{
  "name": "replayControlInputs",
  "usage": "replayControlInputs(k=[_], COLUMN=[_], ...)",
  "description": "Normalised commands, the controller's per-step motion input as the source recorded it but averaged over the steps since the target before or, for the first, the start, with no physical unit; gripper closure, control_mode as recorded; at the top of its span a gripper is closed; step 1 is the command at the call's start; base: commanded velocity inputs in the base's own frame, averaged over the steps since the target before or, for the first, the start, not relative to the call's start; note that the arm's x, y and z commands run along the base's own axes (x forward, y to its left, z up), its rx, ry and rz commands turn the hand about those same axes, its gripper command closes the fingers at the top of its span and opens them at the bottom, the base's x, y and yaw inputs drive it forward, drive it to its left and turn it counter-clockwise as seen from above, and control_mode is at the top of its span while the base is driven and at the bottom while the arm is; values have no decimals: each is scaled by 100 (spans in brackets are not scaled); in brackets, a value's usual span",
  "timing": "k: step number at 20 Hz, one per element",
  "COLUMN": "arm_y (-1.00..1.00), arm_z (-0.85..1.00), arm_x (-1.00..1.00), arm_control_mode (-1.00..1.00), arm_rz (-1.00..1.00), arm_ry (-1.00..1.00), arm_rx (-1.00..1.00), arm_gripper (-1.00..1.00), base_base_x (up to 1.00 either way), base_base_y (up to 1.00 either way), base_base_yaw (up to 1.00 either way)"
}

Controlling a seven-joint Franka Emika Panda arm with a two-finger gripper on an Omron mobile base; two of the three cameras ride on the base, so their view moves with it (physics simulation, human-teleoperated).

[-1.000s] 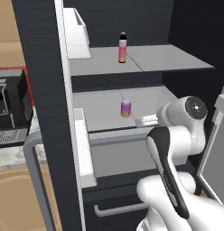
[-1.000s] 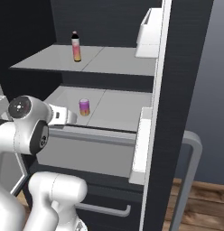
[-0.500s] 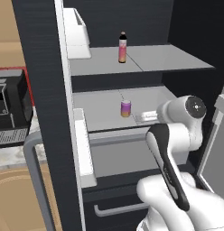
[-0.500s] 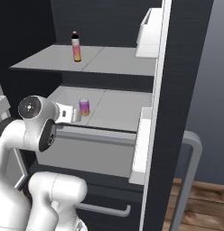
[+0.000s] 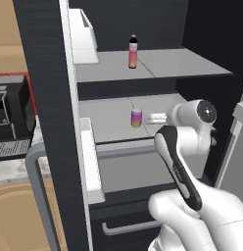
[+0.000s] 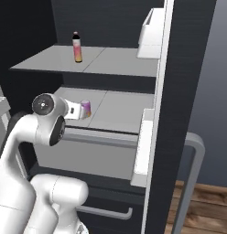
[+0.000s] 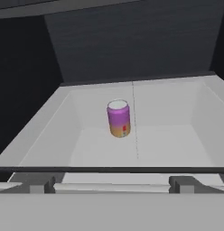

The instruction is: Open the fridge, grab two sodas, and place both sodas inside the bowl with ice on the dining counter.

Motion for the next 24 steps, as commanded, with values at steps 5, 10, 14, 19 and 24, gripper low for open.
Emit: replayControlInputs(k=[5,10,14,19,24], arm_y=[-1,0,0,0,0], arm_z=[0,0,-2,-15,-20], arm_x=[51,54,49,43,34], arm_control_mode=[-100,-100,-100,-100,-100], arm_rz=[0,0,0,0,0], arm_ry=[0,0,0,0,0], arm_rx=[1,0,0,-3,-5], arm_gripper=[-100,-100,-100,-100,-100], base_base_x=[0,0,0,0,0], base_base_y=[0,0,0,0,0], base_base_yaw=[0,0,0,0,0])
